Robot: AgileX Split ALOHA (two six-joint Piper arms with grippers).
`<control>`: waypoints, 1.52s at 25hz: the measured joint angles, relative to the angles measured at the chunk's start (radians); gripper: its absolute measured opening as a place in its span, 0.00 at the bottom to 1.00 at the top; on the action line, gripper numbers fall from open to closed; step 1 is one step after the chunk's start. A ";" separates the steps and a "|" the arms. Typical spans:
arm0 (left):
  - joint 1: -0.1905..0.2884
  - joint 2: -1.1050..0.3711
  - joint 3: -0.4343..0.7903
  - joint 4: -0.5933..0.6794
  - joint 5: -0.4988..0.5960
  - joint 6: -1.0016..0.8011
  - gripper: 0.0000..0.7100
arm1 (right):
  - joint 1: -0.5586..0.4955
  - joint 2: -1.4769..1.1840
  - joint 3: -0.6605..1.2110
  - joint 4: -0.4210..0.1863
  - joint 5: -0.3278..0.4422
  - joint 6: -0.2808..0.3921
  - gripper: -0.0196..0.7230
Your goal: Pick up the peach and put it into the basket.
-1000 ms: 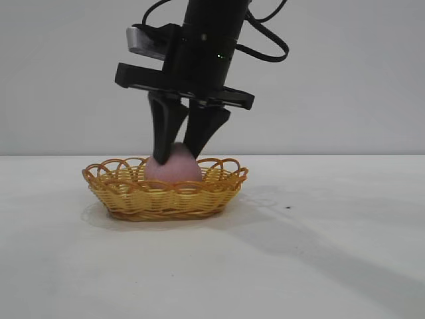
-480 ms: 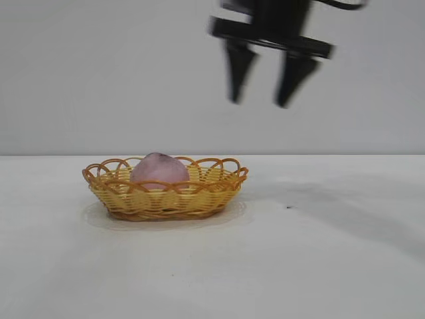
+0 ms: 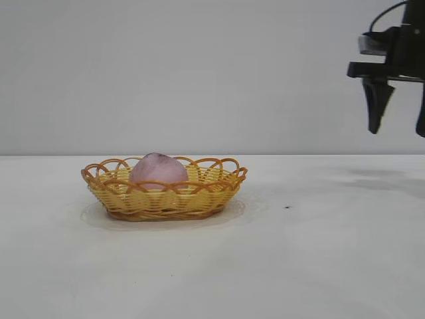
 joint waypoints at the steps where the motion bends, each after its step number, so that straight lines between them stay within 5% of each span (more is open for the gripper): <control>1: 0.000 0.000 0.000 0.000 0.000 0.000 0.67 | 0.000 0.000 0.000 -0.002 0.014 -0.001 0.68; 7: 0.000 0.000 0.000 0.000 0.000 0.000 0.67 | 0.000 -0.090 0.080 -0.015 0.091 -0.011 0.68; 23: 0.000 0.000 0.000 0.000 0.000 0.000 0.67 | 0.000 -0.966 0.978 -0.039 0.069 0.002 0.61; 38: 0.000 0.000 0.000 0.000 0.000 0.000 0.67 | 0.000 -1.578 1.161 -0.039 0.095 -0.004 0.61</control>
